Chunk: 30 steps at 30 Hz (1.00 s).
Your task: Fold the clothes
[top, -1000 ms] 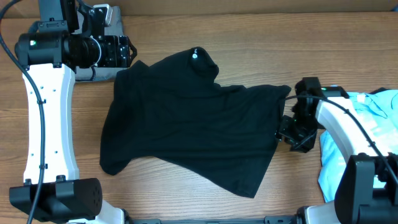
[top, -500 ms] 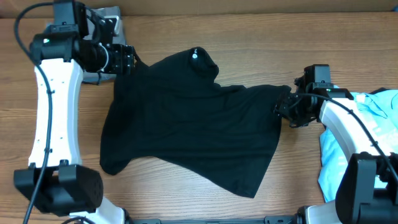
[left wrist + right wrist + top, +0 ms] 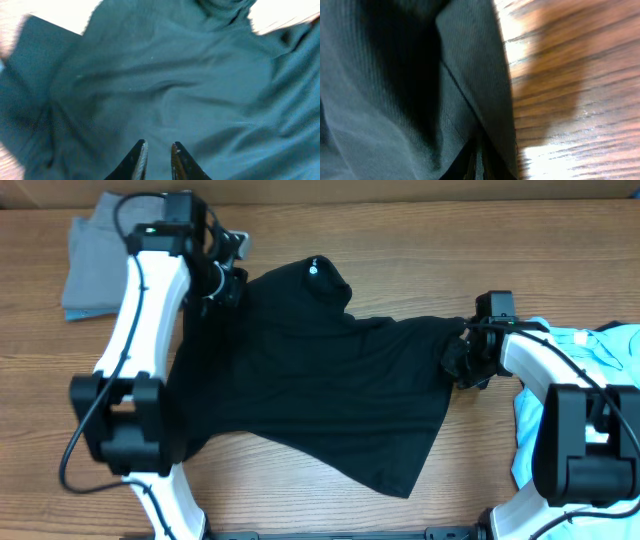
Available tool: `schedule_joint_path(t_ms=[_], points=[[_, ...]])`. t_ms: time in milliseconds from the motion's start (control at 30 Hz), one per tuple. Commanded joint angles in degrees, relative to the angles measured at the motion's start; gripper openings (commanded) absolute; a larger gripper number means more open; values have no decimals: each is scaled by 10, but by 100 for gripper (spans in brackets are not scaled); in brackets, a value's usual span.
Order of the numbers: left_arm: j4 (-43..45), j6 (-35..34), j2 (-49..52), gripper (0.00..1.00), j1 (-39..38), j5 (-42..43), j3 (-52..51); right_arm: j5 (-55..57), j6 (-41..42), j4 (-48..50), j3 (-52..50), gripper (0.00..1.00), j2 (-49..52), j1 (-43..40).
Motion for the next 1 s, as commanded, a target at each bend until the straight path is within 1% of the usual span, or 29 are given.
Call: schedule_joint_path(t_ms=[0, 67, 133, 267, 400, 500, 533, 567, 600, 633, 667, 733, 900, 967], points=[[11, 9, 34, 27, 3, -19, -5, 127, 61, -26, -4, 8, 5, -10], [20, 9, 49, 31, 3, -44, -5, 155, 82, -45, -4, 8, 5, -24], [29, 9, 68, 31, 3, -70, -5, 159, 86, -52, -4, 8, 5, -41], [42, 8, 103, 31, 3, -77, -5, 158, 86, -53, -4, 8, 5, -63], [59, -3, 130, 31, 4, -83, -5, 133, 78, -56, -1, 9, 4, -79], [77, -33, 137, 29, 4, -117, -5, 101, 64, -71, 16, 9, 3, -86], [83, -37, 136, 28, 5, -121, -5, 74, 40, -70, 21, 12, 1, -87], [91, -37, 134, 27, 6, -120, -4, 30, -4, -63, 27, 17, -4, -87], [98, -43, 132, 27, 8, -118, 0, -28, -59, -57, 33, 29, -10, -86], [100, -51, 132, 28, 9, -118, 4, -52, -75, -55, 36, 42, -12, -84], [100, -56, 132, 28, 9, -113, 10, -67, -79, -55, 38, 49, -12, -83], [100, -55, 132, 29, 9, -93, 20, -79, -78, -58, 37, 49, -12, -83], [97, -55, 132, 33, 10, -93, 22, -72, -78, -56, 22, 49, -12, -83], [96, -55, 132, 33, 10, -93, 22, -73, -69, -41, 8, 37, -12, -83]])
